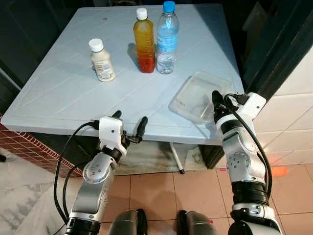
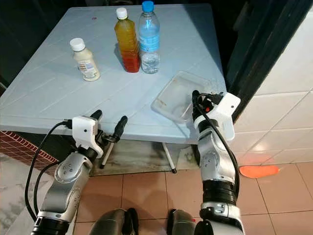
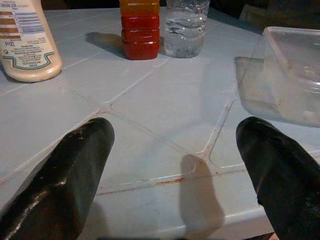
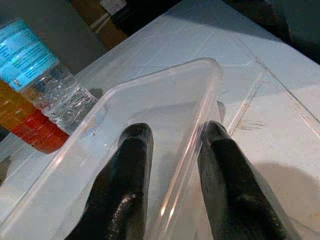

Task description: Restocking fridge

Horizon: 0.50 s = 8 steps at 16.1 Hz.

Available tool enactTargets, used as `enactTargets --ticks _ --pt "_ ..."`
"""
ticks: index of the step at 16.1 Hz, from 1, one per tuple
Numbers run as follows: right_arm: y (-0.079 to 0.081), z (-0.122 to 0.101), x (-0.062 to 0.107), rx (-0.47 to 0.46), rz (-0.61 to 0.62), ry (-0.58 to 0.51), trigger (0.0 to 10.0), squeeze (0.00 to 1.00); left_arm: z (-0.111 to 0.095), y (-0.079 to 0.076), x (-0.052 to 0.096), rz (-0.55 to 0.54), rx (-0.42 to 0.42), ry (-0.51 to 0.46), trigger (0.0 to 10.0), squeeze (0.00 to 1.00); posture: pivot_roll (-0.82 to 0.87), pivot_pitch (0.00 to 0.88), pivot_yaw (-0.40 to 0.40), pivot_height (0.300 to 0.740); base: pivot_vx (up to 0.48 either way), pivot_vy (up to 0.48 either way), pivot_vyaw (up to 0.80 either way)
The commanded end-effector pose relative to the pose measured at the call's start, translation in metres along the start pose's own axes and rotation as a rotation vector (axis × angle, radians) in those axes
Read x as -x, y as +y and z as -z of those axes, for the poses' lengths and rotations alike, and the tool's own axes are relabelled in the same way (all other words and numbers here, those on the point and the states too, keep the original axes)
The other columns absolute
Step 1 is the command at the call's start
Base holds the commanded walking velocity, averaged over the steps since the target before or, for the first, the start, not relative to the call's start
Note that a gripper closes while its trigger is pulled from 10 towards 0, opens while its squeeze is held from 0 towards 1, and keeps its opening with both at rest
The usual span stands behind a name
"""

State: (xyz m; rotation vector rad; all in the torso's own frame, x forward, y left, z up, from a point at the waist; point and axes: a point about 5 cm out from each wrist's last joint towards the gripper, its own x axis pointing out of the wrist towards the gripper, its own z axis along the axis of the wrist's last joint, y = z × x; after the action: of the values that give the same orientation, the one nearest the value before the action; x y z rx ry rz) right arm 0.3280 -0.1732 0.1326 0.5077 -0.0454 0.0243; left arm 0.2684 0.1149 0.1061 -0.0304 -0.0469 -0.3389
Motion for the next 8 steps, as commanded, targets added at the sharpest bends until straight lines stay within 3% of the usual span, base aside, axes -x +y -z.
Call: enactTargets --ticks 1,8 --pt "-0.001 0.009 0.003 0.002 -0.003 0.050 0.0 0.00 0.000 0.003 0.002 -0.003 -0.019 0.012 10.0 0.00 0.01 0.147 0.086 0.740 0.000 0.000 0.00" --pt "-0.017 -0.002 0.007 0.104 -0.121 0.091 0.0 0.00 0.001 0.003 0.002 0.000 -0.031 0.024 10.0 0.00 0.01 0.149 0.089 0.740 0.000 0.000 0.00"
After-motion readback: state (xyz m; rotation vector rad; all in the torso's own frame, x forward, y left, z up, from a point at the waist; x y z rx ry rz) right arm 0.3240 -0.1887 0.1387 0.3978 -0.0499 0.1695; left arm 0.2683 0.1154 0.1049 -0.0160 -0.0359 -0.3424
